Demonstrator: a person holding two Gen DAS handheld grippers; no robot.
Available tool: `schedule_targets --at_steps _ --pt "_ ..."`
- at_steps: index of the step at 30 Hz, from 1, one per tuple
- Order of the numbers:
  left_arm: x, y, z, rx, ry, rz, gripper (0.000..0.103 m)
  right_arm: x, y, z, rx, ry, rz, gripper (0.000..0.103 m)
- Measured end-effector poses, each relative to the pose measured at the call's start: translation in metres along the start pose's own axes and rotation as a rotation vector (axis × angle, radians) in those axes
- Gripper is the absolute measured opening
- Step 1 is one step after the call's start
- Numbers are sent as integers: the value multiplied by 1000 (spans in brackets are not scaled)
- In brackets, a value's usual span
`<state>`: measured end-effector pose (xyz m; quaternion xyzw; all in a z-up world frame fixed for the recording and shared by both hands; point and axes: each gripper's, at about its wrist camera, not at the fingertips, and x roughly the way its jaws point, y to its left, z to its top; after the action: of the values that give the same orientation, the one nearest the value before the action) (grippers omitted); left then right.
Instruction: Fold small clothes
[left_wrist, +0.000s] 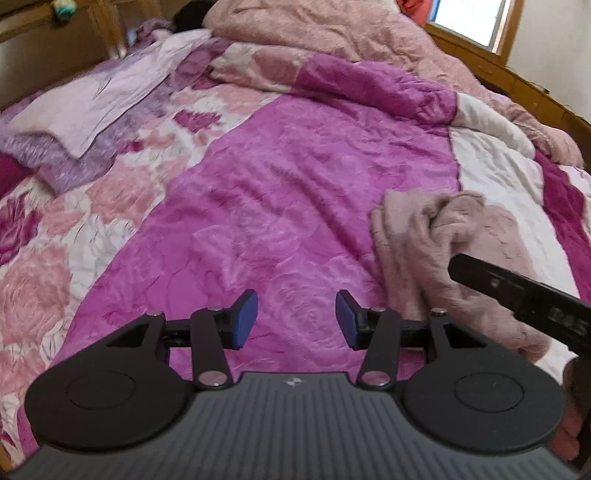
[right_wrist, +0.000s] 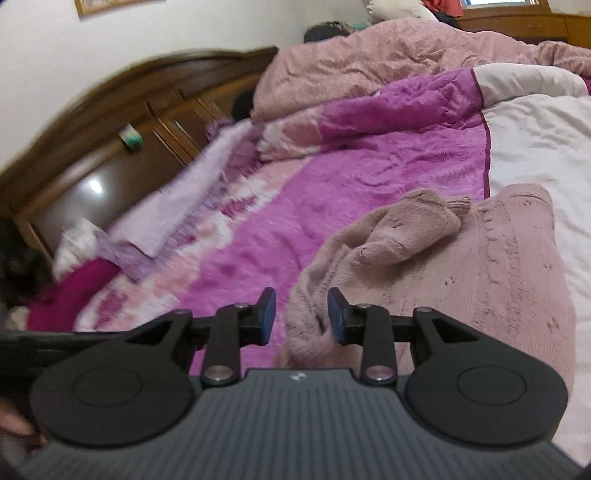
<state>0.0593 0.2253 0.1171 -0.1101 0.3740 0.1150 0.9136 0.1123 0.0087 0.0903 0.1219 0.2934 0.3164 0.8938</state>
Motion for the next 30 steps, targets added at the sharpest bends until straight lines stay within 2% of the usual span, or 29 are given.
schedule_targets --at_steps 3,8,9,10,12,15,19,23,25,29,30 --pt "-6 -16 8 47 -32 -38 55 -21 -11 -1 37 -51 -31 35" --pt "-3 -46 30 81 -58 -171 55 -40 -44 -1 88 -73 -171 35" --pt "1 -52 35 85 -62 -197 57 -42 -49 -2 92 -76 -193 35" --pt "6 -60 41 90 -59 -218 64 -43 -57 -1 101 -79 -217 35" --pt "19 -74 51 112 -53 -251 68 -47 -69 -1 130 -89 -244 35" --pt "40 -96 61 177 -35 -264 68 -52 -85 0 163 -94 -263 35" --pt "72 -120 67 277 -19 -230 68 -53 -98 -3 182 -89 -284 35" --pt "99 -131 74 296 11 -274 68 -50 -107 -7 207 -83 -295 37" --pt "109 -137 76 300 14 -300 68 -49 -110 -9 217 -84 -301 50" --pt "127 -149 73 330 0 -324 67 -46 -113 -14 233 -75 -298 51" --pt "130 -151 72 337 -7 -309 63 -44 -113 -15 232 -74 -300 51"
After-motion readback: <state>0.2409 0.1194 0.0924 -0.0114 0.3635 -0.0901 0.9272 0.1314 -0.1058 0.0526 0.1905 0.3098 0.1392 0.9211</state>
